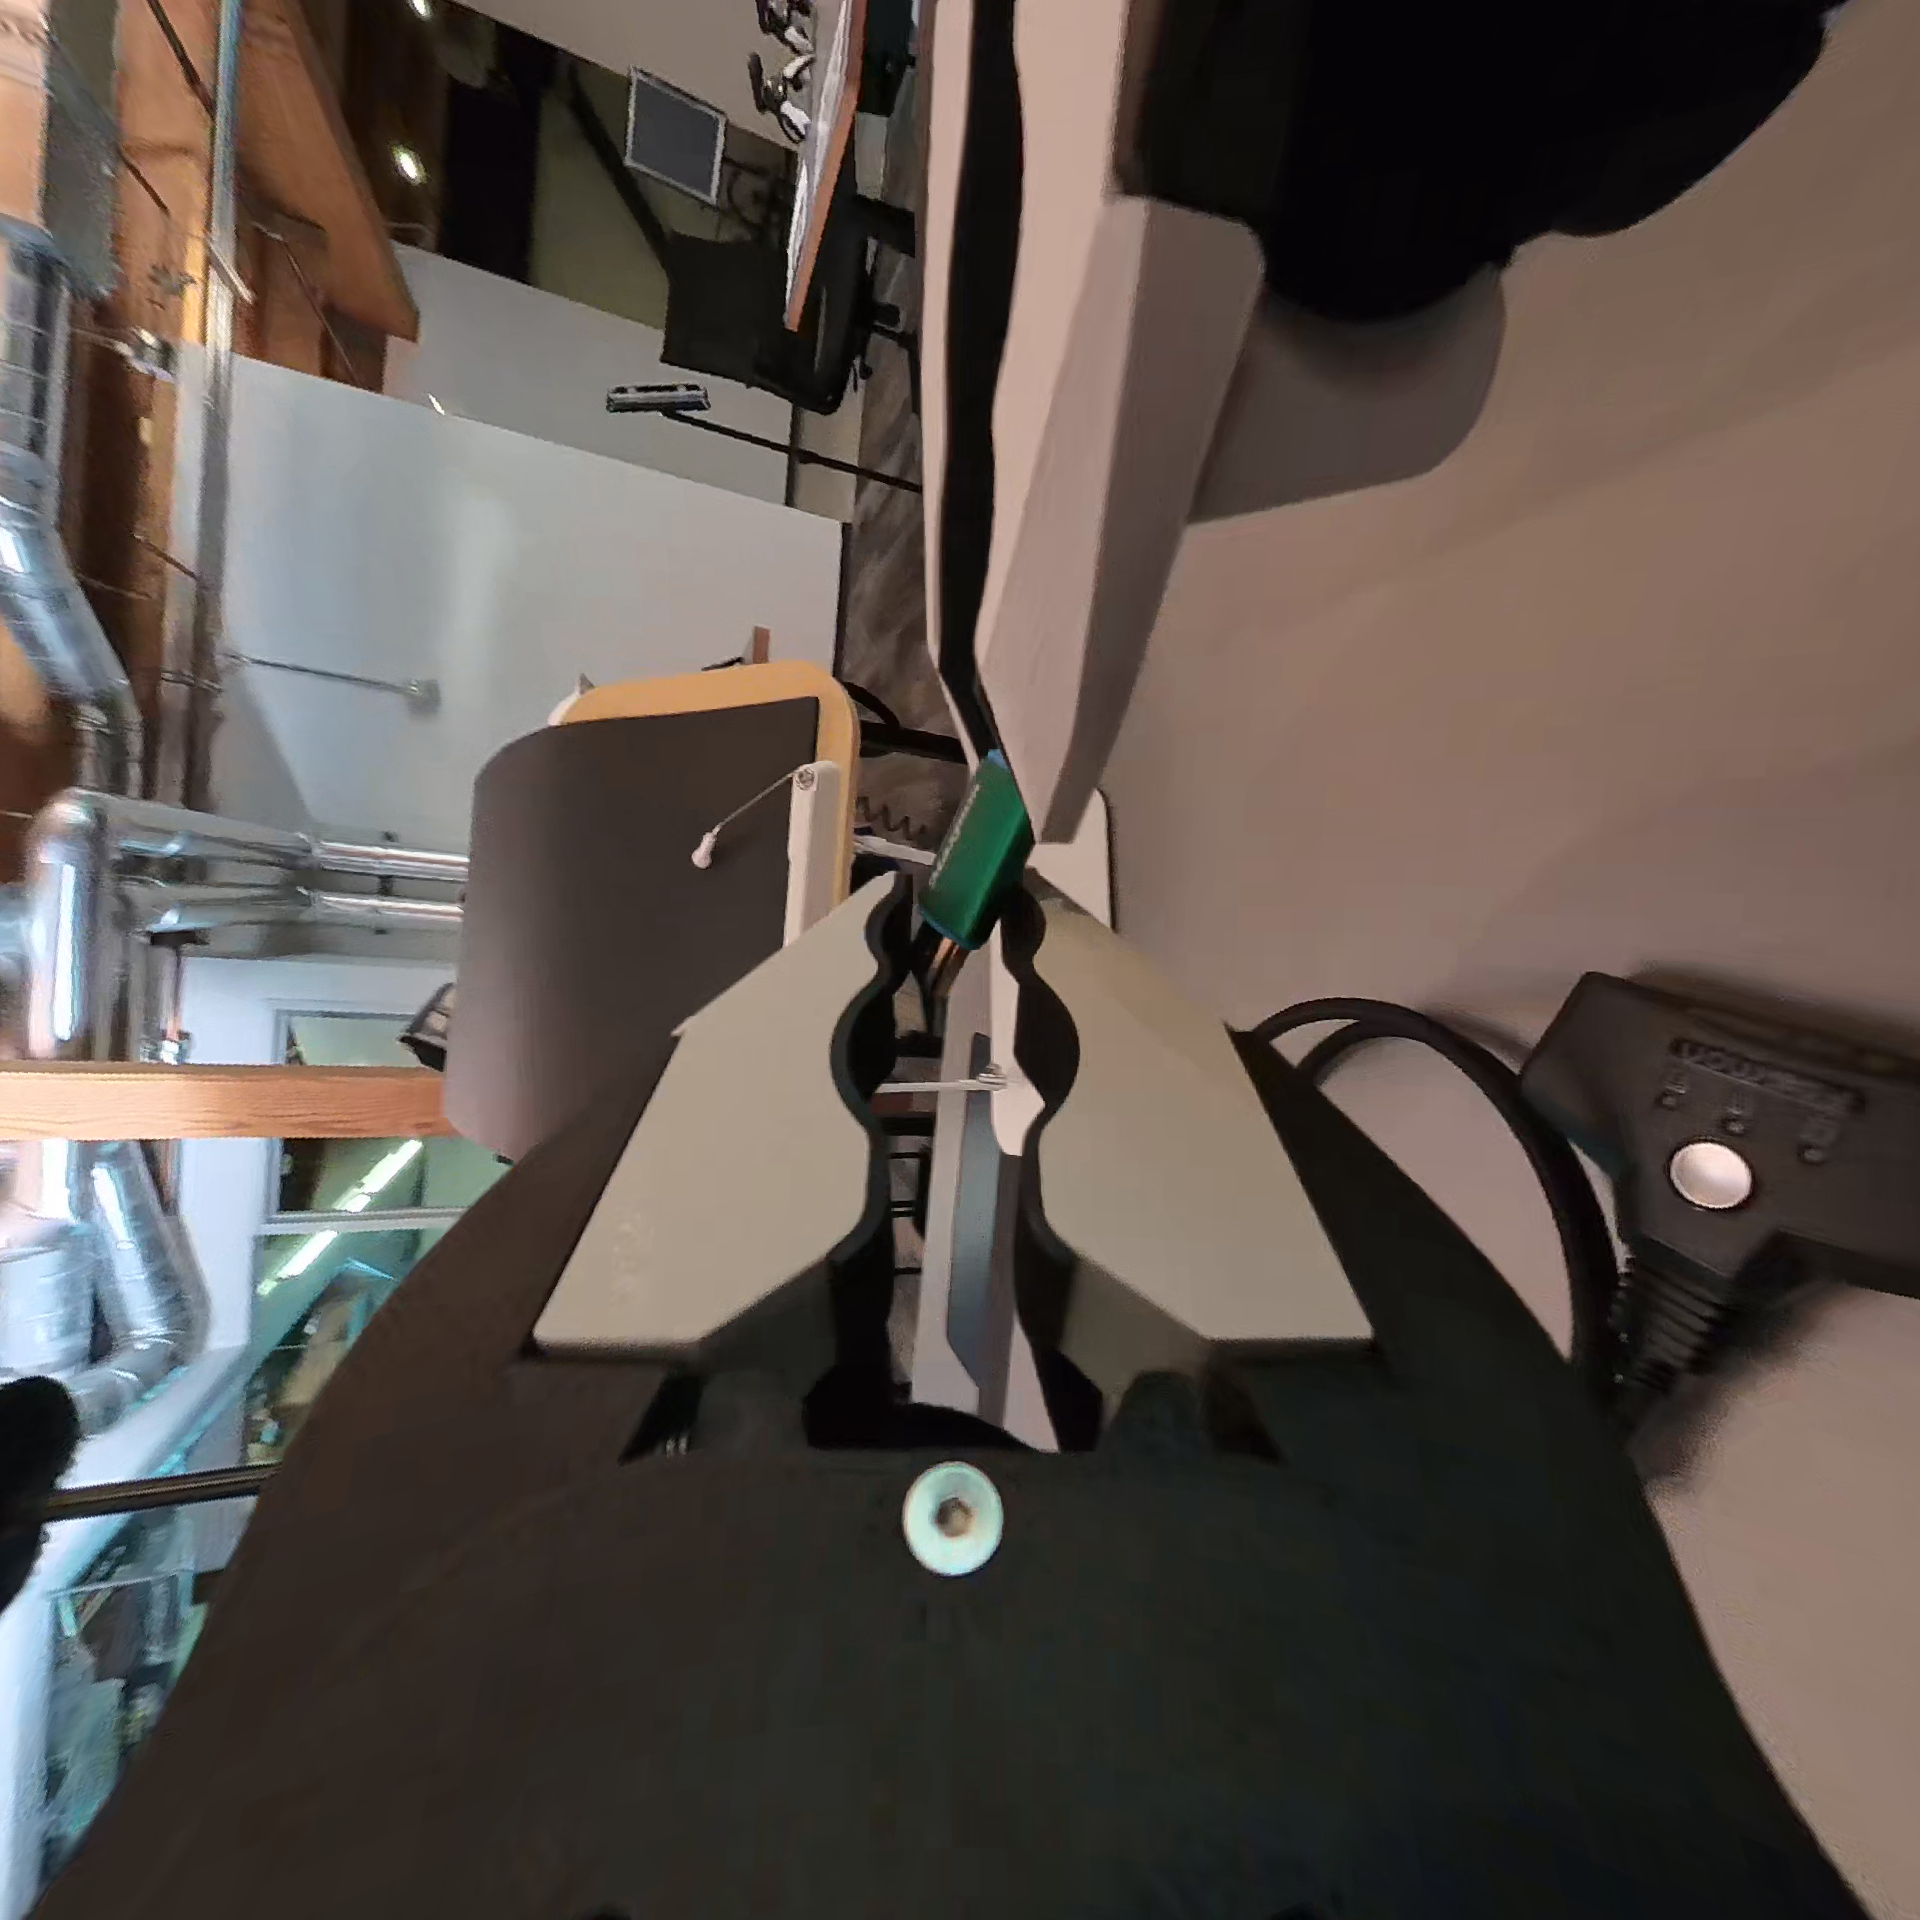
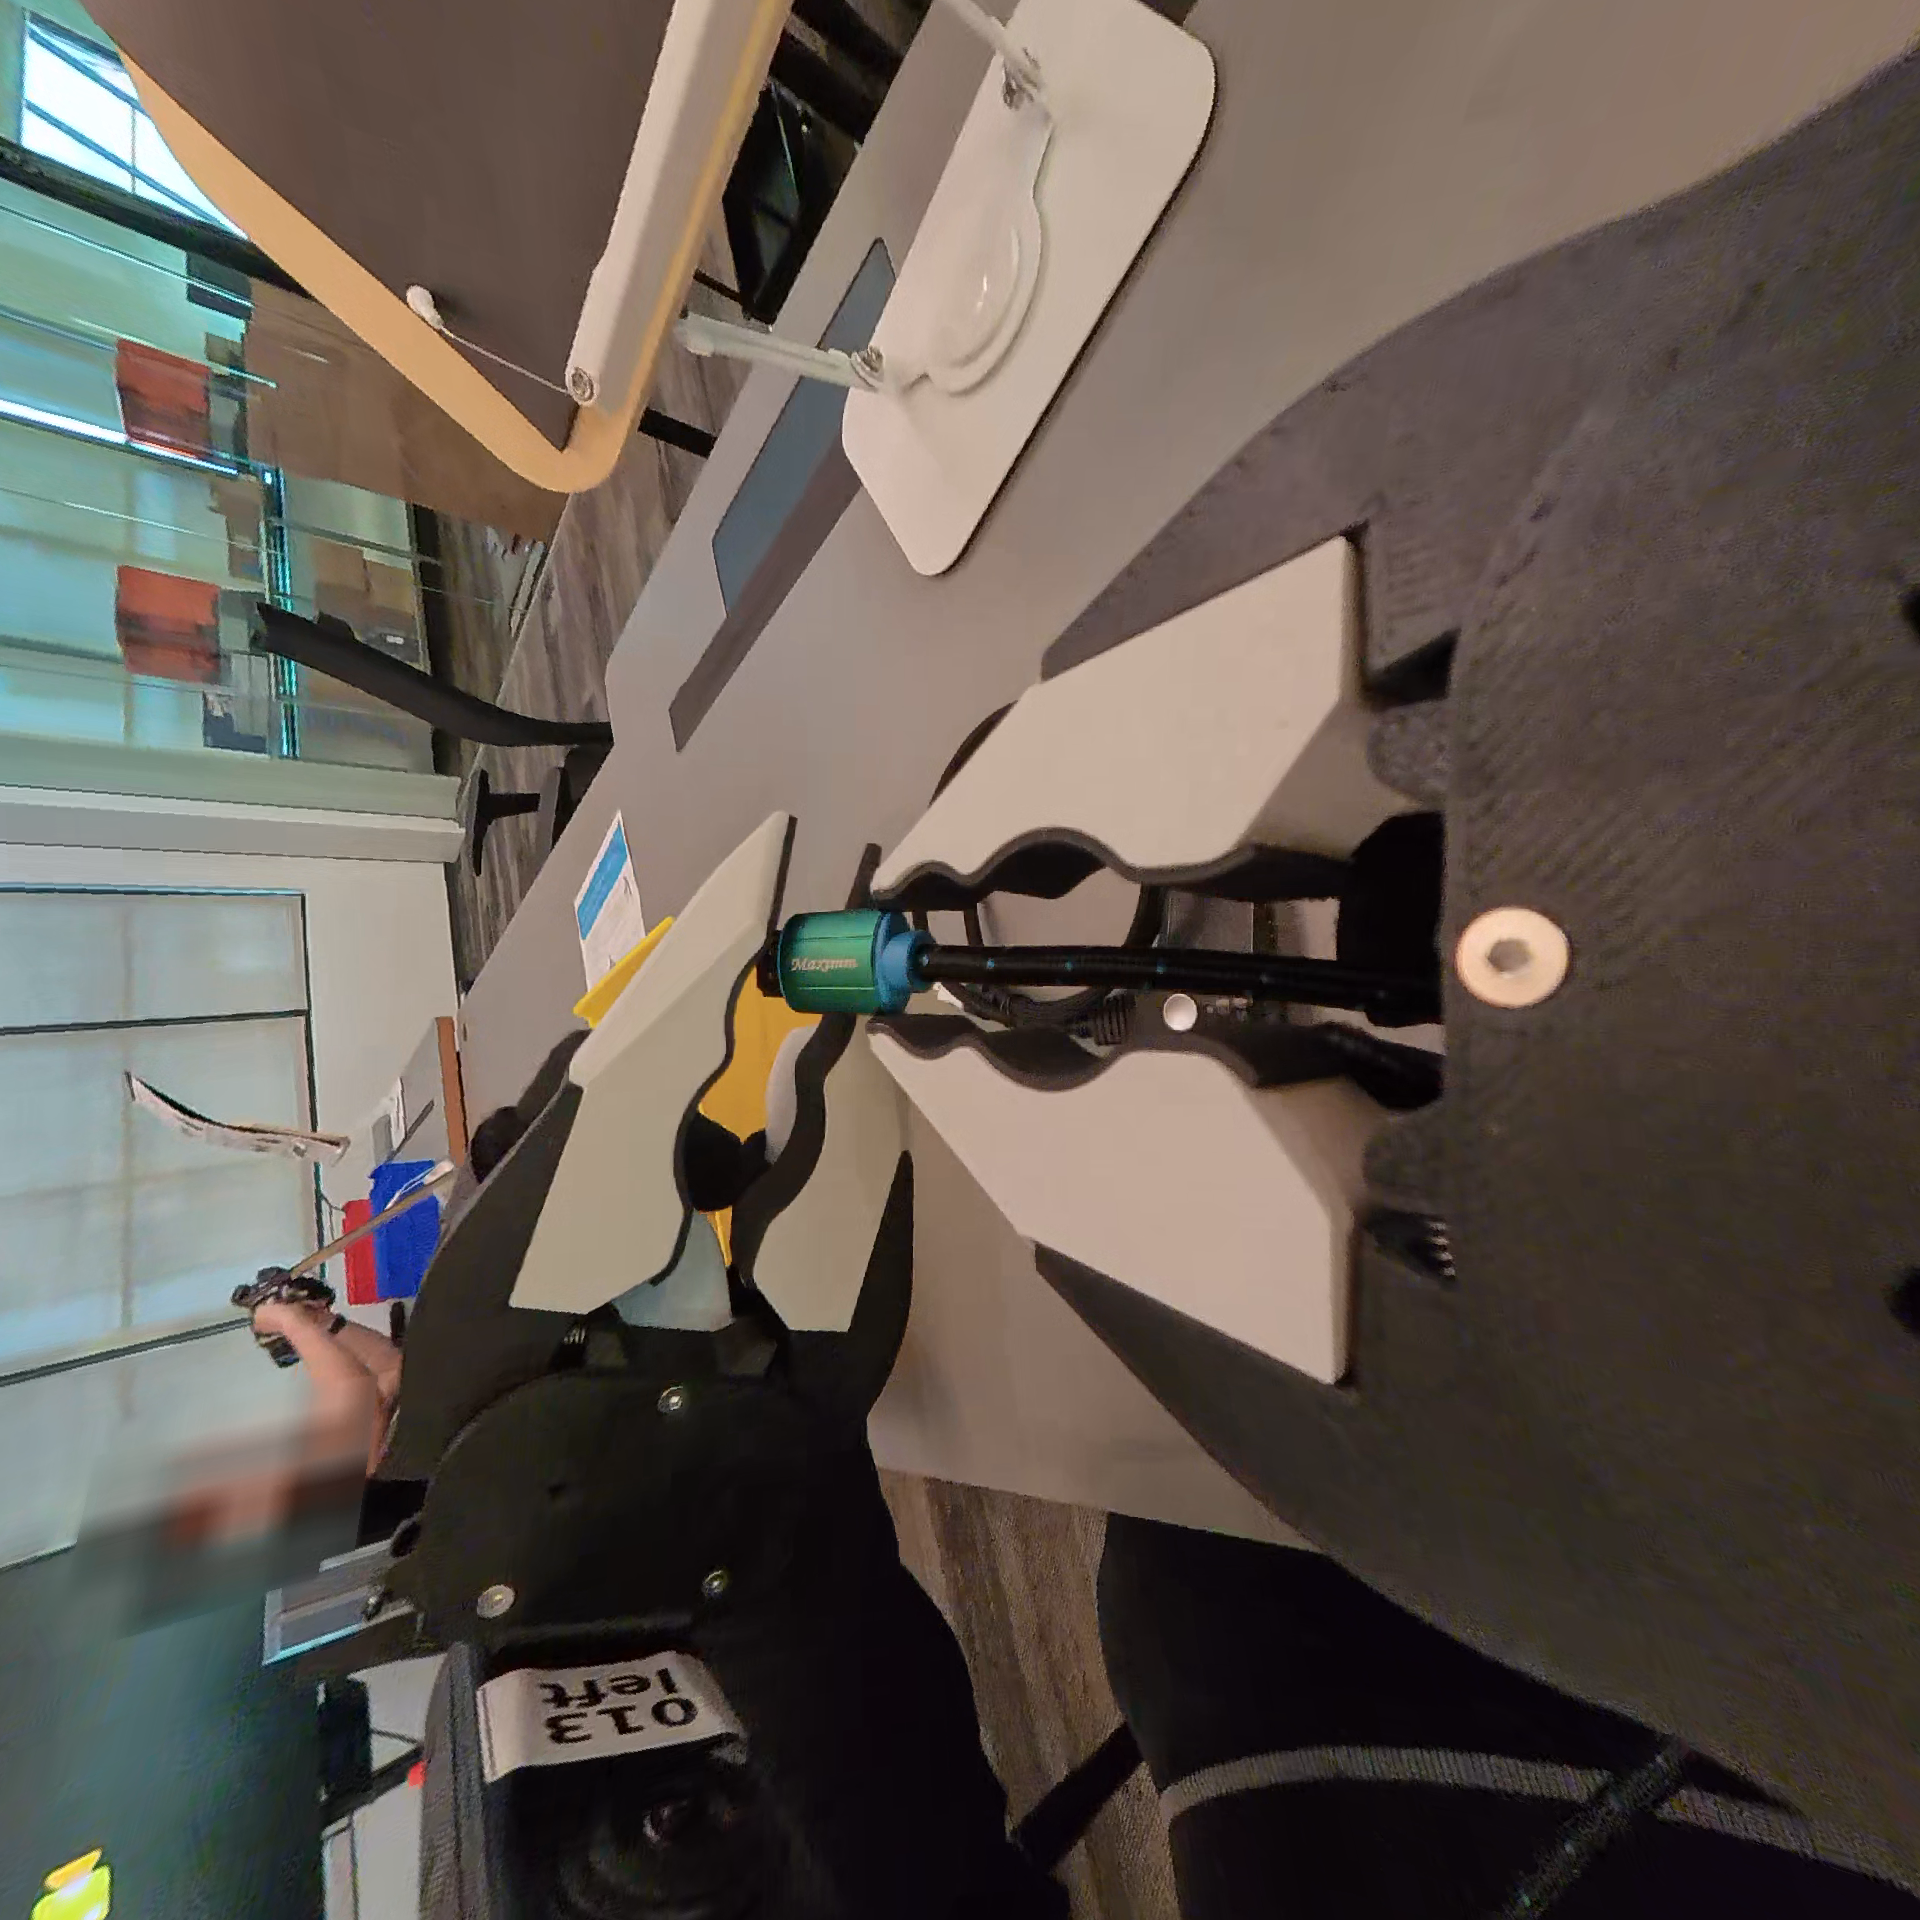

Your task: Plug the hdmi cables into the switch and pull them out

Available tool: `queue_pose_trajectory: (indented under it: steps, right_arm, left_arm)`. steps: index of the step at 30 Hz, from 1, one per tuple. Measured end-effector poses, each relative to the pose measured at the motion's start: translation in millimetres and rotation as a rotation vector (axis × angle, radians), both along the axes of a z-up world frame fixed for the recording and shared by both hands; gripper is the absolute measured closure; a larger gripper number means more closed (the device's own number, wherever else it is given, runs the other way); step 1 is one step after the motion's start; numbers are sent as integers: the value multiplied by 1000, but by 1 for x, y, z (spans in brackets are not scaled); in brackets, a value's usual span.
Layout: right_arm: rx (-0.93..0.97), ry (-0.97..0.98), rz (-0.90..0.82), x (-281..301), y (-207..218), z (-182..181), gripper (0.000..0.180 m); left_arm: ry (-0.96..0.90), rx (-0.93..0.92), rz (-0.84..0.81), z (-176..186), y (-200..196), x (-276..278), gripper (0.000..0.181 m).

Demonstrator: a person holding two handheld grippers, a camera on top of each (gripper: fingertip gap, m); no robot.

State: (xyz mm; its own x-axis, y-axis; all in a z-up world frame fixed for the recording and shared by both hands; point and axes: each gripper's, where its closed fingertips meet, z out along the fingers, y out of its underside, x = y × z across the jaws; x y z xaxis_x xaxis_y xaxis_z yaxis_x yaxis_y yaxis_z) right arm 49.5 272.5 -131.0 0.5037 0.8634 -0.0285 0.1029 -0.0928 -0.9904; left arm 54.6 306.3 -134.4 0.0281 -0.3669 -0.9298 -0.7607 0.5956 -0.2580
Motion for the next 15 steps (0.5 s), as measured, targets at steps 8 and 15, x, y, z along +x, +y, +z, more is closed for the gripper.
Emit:
queue_pose_trajectory:
  steps: [8, 15]
  right_arm:
    - [35, 87, -14, 0, 1, 13, 156]
    - [77, 12, -17, -3, 0, 4, 157]
  left_arm:
    - [-63, -135, 5, 2, -2, 3, 169]
    - [-73, -254, -18, -2, -7, 5, 169]
